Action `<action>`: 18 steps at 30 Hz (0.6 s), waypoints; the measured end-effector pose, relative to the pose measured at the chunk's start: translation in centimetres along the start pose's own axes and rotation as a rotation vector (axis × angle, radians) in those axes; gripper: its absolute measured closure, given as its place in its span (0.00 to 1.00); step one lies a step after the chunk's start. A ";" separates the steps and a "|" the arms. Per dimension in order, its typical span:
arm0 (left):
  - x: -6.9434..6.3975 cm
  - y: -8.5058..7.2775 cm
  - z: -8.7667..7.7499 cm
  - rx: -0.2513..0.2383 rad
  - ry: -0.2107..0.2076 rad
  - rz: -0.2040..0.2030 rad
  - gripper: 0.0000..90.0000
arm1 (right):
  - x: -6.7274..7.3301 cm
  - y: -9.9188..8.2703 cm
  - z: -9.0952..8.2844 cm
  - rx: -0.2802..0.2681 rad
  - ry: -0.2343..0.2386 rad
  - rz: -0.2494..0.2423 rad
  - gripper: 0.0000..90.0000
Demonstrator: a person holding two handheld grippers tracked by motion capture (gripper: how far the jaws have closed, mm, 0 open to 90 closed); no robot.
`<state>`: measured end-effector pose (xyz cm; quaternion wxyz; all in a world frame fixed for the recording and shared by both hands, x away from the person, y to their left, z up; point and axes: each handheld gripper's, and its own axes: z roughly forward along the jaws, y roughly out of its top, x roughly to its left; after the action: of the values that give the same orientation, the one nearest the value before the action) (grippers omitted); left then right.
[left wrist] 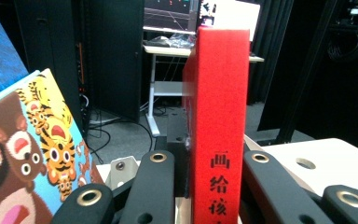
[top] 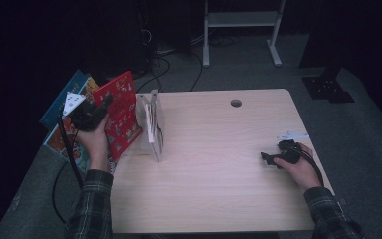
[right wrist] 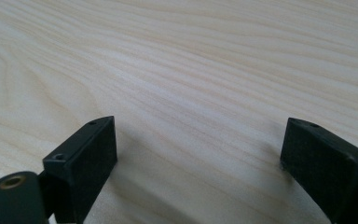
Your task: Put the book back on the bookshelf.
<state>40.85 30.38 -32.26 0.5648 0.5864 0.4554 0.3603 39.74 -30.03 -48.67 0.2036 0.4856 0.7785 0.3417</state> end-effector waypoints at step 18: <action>-0.1 -1.3 0.0 0.010 0.019 0.011 0.88 | 0.0 0.0 0.0 0.000 0.002 -0.002 0.11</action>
<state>40.65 30.25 -33.55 0.5556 0.5881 0.4594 0.3667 39.73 -30.06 -48.67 0.2032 0.4845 0.7792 0.3418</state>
